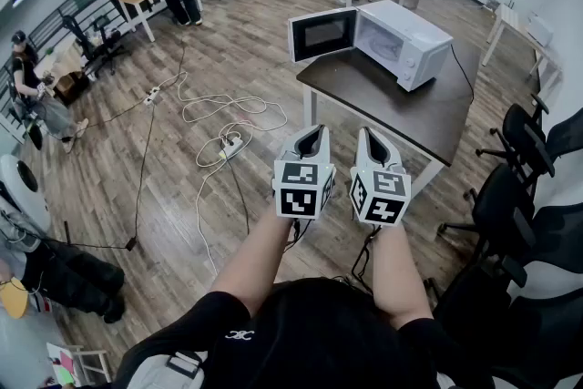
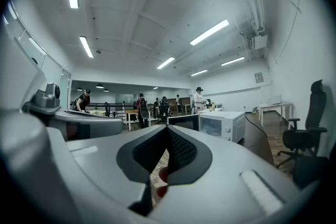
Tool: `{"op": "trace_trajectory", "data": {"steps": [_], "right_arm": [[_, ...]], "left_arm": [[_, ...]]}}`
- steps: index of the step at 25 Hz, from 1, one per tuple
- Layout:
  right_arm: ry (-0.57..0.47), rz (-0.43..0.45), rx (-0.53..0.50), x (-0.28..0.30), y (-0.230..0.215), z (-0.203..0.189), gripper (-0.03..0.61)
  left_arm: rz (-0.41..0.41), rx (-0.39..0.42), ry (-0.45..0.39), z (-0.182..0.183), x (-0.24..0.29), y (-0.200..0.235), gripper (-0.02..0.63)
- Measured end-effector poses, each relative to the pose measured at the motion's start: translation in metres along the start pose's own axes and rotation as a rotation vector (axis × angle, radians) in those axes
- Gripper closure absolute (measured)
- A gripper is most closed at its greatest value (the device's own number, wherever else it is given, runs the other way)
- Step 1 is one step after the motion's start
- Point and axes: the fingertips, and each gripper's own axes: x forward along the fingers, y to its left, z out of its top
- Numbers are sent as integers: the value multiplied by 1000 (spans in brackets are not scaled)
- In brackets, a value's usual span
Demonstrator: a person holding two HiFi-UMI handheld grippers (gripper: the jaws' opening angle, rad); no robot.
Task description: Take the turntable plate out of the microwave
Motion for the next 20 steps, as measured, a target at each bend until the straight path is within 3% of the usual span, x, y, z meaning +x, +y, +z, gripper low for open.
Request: {"op": "trace_trajectory", "data": {"steps": [8, 20], "right_arm": [[-31, 20, 67, -1, -13, 1, 574], [-15, 41, 49, -1, -30, -11, 574]], "left_arm": [[15, 15, 7, -1, 8, -9, 604], [31, 25, 17, -11, 25, -25, 604]]}}
